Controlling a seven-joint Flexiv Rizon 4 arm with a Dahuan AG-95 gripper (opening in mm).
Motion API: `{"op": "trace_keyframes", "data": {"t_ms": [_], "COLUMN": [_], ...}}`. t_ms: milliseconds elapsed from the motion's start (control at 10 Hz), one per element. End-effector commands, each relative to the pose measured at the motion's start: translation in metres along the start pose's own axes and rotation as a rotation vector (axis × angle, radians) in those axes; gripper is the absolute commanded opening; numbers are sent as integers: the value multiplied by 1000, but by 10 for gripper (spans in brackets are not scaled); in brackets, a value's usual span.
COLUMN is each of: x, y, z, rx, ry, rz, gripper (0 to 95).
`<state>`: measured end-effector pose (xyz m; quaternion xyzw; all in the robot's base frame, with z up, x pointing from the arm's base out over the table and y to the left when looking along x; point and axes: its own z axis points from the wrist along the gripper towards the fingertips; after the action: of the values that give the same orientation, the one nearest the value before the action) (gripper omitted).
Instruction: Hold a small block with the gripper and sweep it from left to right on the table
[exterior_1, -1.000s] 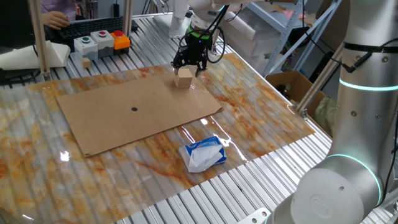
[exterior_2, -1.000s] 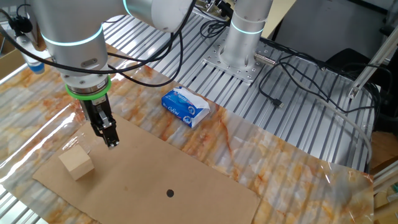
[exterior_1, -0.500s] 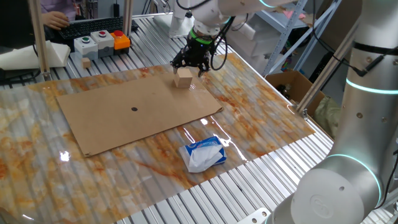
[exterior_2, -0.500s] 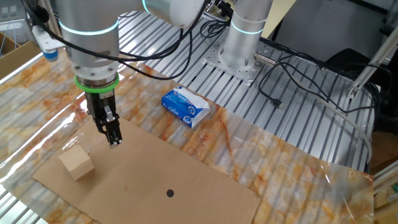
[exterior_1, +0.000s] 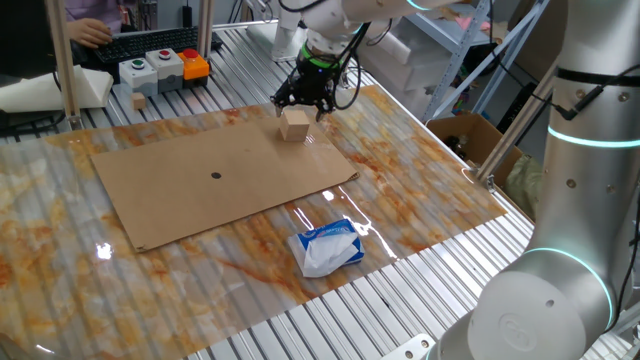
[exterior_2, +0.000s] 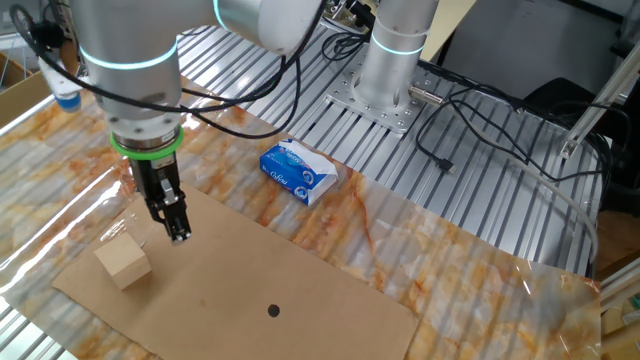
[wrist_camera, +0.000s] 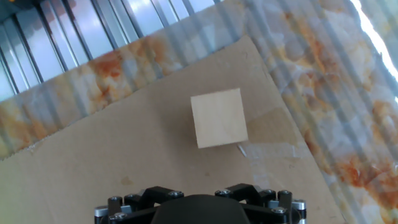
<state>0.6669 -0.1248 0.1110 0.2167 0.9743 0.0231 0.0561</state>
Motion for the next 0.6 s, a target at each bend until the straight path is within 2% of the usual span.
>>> {"op": "trace_keyframes", "data": {"t_ms": [100,300,600], "x": [-12,-24,-49], "y": [2,2,1], "z": [4,6,12], "rx": [11,12,18], "ry": [2,7,18], "rz": [3,8,-1], "gripper": [950,950,950]}}
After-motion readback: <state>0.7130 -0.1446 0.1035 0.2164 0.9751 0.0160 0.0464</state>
